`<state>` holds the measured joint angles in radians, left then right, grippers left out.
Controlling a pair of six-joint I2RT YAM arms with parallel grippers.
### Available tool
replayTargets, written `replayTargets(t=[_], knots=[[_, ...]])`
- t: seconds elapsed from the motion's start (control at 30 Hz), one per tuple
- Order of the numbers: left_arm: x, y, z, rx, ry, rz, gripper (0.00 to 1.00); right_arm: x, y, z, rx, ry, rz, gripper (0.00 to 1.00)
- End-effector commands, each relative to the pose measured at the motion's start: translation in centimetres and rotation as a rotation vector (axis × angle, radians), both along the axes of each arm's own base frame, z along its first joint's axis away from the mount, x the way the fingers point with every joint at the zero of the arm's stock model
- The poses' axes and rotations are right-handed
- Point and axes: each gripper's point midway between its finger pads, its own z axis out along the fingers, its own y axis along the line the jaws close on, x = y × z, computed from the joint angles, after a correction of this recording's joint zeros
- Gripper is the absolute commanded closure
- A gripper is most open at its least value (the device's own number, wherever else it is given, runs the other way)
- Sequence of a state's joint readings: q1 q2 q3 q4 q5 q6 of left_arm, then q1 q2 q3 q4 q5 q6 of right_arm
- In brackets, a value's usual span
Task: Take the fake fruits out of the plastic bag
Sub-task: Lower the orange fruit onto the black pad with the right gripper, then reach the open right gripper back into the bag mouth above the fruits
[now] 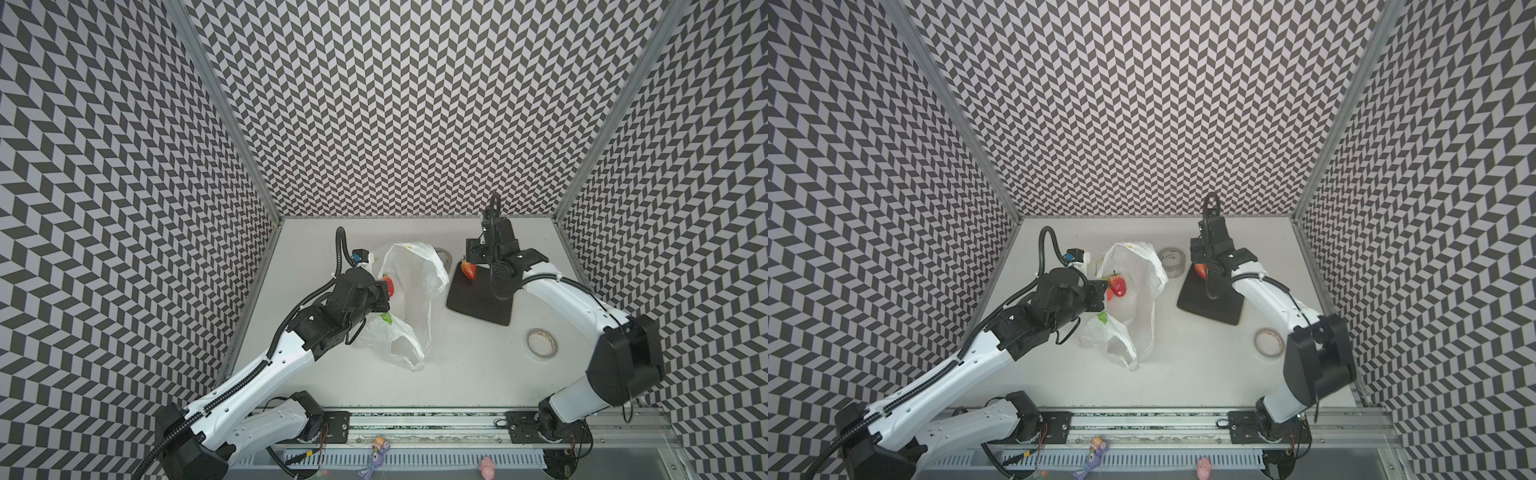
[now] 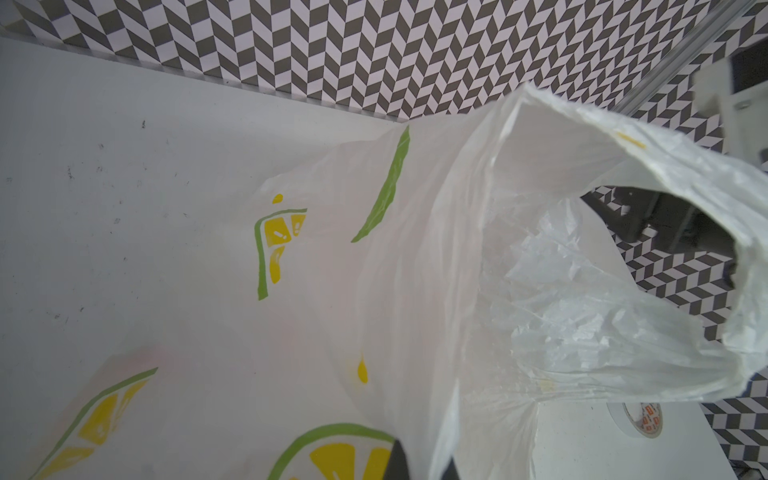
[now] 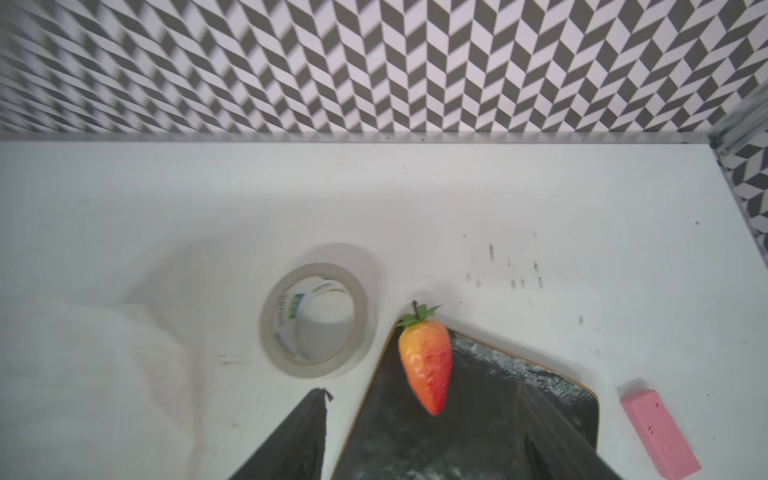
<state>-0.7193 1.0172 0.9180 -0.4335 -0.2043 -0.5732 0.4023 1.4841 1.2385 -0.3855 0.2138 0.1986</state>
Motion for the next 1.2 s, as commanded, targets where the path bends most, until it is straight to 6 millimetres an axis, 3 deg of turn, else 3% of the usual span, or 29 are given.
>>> replayTargets(t=[0.0,0.17,0.33,0.43,0.53,0.6,0.83,0.97,1.17], knots=[[0.5,-0.1,1.4,-0.021,-0.036,0.008,1.0,-3.6,2.6,2.8,0.148,-0.051,0.167,0.38],[0.4,-0.1,1.2,-0.017,-0.033,0.005,1.0,-10.2,6.7,6.5,0.209,-0.163,0.393,0.46],[0.2,0.0,0.9,-0.013,-0.027,-0.001,1.0,-18.3,11.8,10.2,0.293,-0.341,0.688,0.48],[0.0,0.0,1.0,-0.017,-0.03,-0.008,1.0,-22.1,14.2,10.6,0.296,-0.429,0.813,0.48],[-0.2,0.3,1.2,-0.025,-0.044,-0.005,1.0,-23.9,16.3,9.7,0.259,-0.467,0.904,0.48],[-0.3,0.4,1.2,-0.028,-0.051,-0.004,1.0,-23.7,17.6,8.3,0.223,-0.461,0.926,0.49],[-0.9,0.6,0.8,-0.019,-0.032,-0.016,1.0,-19.6,22.5,2.6,0.148,-0.385,0.882,0.51],[-1.4,1.0,0.4,-0.019,-0.014,-0.017,1.0,-16.8,24.0,-1.3,0.121,-0.312,0.777,0.51],[-2.3,1.8,-0.1,-0.038,0.02,0.011,1.0,-13.6,25.6,-5.0,0.154,-0.24,0.634,0.48]])
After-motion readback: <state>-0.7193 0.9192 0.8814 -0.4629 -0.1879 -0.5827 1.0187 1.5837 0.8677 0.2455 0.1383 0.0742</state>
